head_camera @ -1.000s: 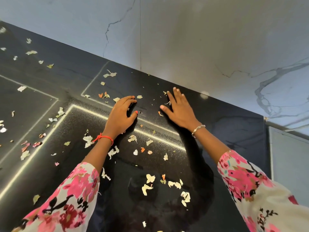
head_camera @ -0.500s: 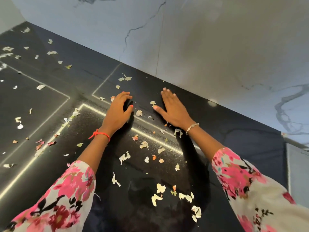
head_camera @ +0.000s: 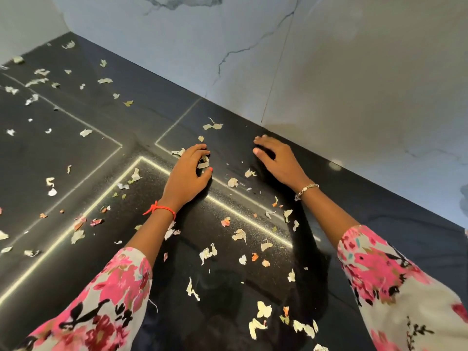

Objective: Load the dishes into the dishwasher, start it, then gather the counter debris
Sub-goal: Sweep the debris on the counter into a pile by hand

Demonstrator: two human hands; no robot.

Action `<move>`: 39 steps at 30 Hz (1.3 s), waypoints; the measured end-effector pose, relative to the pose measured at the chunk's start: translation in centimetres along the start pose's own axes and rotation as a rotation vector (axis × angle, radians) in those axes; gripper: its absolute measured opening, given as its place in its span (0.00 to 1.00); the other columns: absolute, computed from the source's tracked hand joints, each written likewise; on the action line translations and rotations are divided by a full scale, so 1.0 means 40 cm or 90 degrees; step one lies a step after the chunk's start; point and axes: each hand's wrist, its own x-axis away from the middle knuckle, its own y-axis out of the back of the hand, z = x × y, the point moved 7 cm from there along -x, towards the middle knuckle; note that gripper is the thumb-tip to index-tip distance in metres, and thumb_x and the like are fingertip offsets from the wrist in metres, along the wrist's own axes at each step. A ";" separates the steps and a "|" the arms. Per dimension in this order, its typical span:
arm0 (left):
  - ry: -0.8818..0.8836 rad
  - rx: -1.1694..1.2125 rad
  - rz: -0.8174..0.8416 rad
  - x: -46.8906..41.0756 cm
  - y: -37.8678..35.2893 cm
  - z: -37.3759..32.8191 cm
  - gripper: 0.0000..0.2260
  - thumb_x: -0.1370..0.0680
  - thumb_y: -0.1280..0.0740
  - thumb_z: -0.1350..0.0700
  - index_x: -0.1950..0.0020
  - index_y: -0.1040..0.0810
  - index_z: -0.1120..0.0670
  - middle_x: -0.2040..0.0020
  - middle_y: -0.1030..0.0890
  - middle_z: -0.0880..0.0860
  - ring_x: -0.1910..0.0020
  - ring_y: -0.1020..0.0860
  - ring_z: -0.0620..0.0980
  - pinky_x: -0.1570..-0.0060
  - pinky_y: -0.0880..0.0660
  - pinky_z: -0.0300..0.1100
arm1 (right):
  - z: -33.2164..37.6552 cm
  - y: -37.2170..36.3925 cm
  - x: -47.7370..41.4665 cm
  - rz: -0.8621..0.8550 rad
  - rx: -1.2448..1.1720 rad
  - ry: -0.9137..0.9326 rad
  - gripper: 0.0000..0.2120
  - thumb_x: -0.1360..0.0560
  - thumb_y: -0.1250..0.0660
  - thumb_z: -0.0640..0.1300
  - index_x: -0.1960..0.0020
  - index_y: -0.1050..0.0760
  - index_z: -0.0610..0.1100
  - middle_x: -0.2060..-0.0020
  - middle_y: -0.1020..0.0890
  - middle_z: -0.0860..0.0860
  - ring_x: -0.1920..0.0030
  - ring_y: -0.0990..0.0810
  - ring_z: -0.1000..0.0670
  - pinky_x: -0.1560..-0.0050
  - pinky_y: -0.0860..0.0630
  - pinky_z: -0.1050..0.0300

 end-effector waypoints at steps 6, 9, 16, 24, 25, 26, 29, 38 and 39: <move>-0.002 0.004 -0.009 0.002 0.004 -0.003 0.16 0.24 0.35 0.57 0.37 0.27 0.59 0.32 0.30 0.52 0.32 0.33 0.49 0.34 0.39 0.37 | -0.044 0.014 -0.018 -0.007 0.099 -0.051 0.22 0.20 0.44 0.51 0.28 0.35 0.43 0.27 0.36 0.49 0.26 0.42 0.52 0.25 0.46 0.52; -0.002 0.009 -0.012 0.001 0.004 -0.003 0.16 0.24 0.34 0.57 0.37 0.27 0.59 0.32 0.30 0.52 0.32 0.33 0.48 0.35 0.39 0.35 | -0.043 -0.035 -0.001 0.092 0.240 -0.039 0.28 0.19 0.51 0.56 0.24 0.49 0.43 0.24 0.50 0.48 0.24 0.54 0.52 0.24 0.58 0.54; -0.013 0.061 -0.049 0.002 0.019 -0.002 0.13 0.26 0.33 0.62 0.42 0.24 0.61 0.37 0.26 0.55 0.37 0.28 0.48 0.39 0.39 0.24 | 0.184 -0.161 0.113 0.238 0.075 0.158 0.24 0.18 0.54 0.53 0.24 0.49 0.48 0.25 0.47 0.55 0.26 0.52 0.59 0.26 0.57 0.63; 0.020 0.152 -0.147 0.038 0.122 0.029 0.13 0.30 0.34 0.74 0.50 0.20 0.62 0.44 0.23 0.52 0.46 0.24 0.45 0.47 0.31 0.22 | 0.147 -0.180 -0.204 0.187 0.137 0.025 0.29 0.19 0.48 0.54 0.23 0.53 0.44 0.24 0.54 0.48 0.24 0.56 0.51 0.25 0.57 0.52; 0.036 0.168 -0.139 0.044 0.130 0.044 0.14 0.31 0.33 0.74 0.49 0.20 0.61 0.44 0.23 0.51 0.46 0.23 0.45 0.47 0.30 0.23 | 0.143 -0.197 -0.228 0.190 0.150 0.008 0.30 0.20 0.48 0.55 0.23 0.52 0.43 0.24 0.54 0.47 0.24 0.56 0.50 0.26 0.58 0.52; 0.056 0.189 -0.131 0.051 0.135 0.059 0.14 0.31 0.33 0.74 0.49 0.20 0.61 0.44 0.23 0.51 0.47 0.23 0.43 0.48 0.28 0.25 | 0.148 -0.214 -0.240 0.193 0.171 0.008 0.30 0.20 0.48 0.56 0.24 0.52 0.43 0.24 0.53 0.47 0.24 0.56 0.49 0.26 0.58 0.51; 0.099 0.232 -0.119 0.080 0.145 0.086 0.12 0.30 0.32 0.72 0.50 0.20 0.60 0.47 0.21 0.52 0.52 0.22 0.39 0.51 0.24 0.31 | 0.213 -0.262 -0.194 0.215 0.208 0.103 0.28 0.19 0.49 0.55 0.24 0.49 0.44 0.24 0.49 0.48 0.24 0.53 0.50 0.25 0.57 0.50; 0.054 0.102 -0.094 0.236 0.144 0.063 0.09 0.25 0.37 0.69 0.50 0.19 0.61 0.44 0.20 0.52 0.45 0.25 0.40 0.42 0.35 0.23 | 0.247 -0.174 0.124 0.281 -0.040 0.141 0.19 0.18 0.47 0.48 0.28 0.36 0.50 0.27 0.42 0.59 0.28 0.46 0.61 0.26 0.52 0.62; 0.054 0.089 -0.083 0.257 0.141 0.062 0.09 0.24 0.37 0.68 0.48 0.19 0.61 0.42 0.21 0.53 0.43 0.25 0.43 0.40 0.35 0.26 | 0.213 -0.139 0.118 0.228 -0.013 0.105 0.19 0.18 0.48 0.48 0.28 0.37 0.49 0.26 0.43 0.58 0.28 0.48 0.61 0.25 0.53 0.59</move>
